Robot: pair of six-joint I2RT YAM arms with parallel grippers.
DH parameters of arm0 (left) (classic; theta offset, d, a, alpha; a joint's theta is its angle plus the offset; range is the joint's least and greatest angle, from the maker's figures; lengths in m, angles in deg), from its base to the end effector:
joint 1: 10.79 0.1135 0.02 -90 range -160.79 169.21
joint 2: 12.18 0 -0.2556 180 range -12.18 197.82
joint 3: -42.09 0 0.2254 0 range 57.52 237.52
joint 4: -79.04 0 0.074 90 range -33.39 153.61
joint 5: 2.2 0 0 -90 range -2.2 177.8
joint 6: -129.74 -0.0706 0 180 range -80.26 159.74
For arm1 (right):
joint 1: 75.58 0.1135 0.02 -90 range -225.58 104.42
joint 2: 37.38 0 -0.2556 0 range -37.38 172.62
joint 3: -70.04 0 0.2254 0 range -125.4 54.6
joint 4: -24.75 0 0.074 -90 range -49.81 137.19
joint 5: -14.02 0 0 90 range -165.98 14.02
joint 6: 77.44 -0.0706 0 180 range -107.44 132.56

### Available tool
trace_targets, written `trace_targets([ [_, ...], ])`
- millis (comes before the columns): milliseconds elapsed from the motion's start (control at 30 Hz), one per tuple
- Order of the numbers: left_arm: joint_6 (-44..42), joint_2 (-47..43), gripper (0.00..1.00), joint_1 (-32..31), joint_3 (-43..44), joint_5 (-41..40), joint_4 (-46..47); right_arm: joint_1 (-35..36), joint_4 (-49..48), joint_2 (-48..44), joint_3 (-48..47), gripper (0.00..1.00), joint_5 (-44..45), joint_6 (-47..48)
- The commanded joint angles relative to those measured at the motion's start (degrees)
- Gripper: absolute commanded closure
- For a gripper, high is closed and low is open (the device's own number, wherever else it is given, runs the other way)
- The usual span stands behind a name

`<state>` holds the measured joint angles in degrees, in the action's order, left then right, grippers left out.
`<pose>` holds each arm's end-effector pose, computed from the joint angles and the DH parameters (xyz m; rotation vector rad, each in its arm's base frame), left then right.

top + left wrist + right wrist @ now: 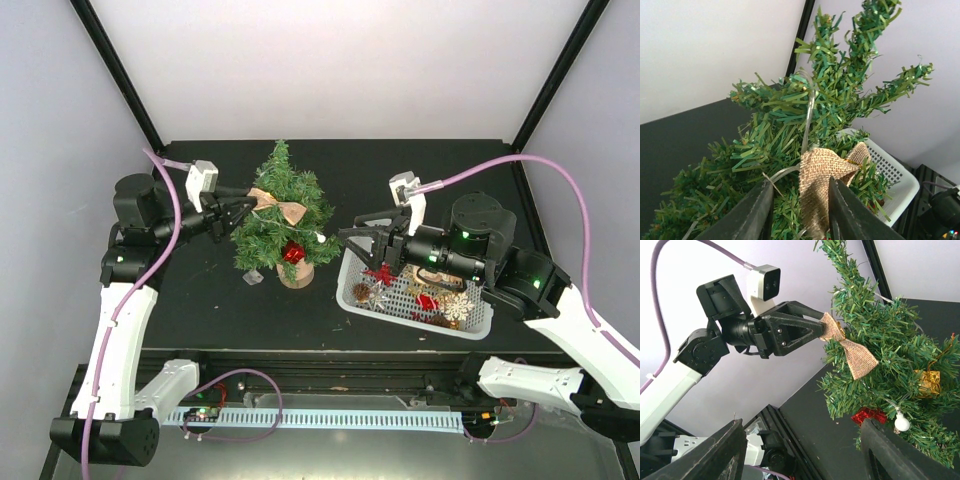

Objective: Decorate the small christmas tree

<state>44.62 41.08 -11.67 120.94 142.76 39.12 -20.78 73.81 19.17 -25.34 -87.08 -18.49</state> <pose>0.1805 -0.0606 0.3873 0.6182 1.6988 -0.9361 0.1017 0.1678 0.4426 -0.5468 1.8440 1.2275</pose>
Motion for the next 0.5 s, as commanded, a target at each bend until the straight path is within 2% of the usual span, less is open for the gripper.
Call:
trace_targets([
  [0, -1.3, -0.1, 0.62, -0.3, 2.4, -1.8, -1.9, -0.4, -1.3, -0.4, -0.1, 0.37, -0.5, -0.4],
  [67, -2.0, -0.1, 0.53, -0.3, 3.2, -2.3, -3.2, -0.4, -1.2, -0.3, -0.4, 0.37, -0.3, -0.2],
  [100, -2.4, -0.1, 0.44, -0.3, 3.5, -2.4, -3.7, -0.4, -1.1, -0.3, -0.5, 0.37, -0.3, -0.2],
  [133, -2.8, -0.1, 0.38, -0.3, 3.9, -2.4, -4.5, -0.4, -1.1, -0.2, -0.5, 0.37, -0.4, -0.1],
  [167, -3.2, -0.1, 0.26, -0.3, 4.3, -2.8, -5.3, -0.5, -1.1, -0.2, -0.6, 0.36, -0.5, 0.0],
  [200, -3.6, -0.1, 0.21, -0.3, 4.9, -3.3, -6.4, -0.4, -1.0, -0.2, -0.6, 0.36, -0.5, 0.0],
  [233, -4.3, -0.1, 0.12, -0.3, 5.6, -3.9, -7.9, -0.4, -0.9, -0.3, -0.6, 0.36, -0.4, 0.0],
  [333, -6.1, -0.3, 0.04, -0.2, 7.8, -5.6, -11.2, -0.5, -0.6, -0.6, -0.4, 0.36, 0.0, 0.2],
  [467, -6.6, -0.8, 0.01, 0.0, 10.3, -7.5, -13.2, -0.6, -1.6, -1.6, 0.7, 0.36, 0.7, 0.1],
])
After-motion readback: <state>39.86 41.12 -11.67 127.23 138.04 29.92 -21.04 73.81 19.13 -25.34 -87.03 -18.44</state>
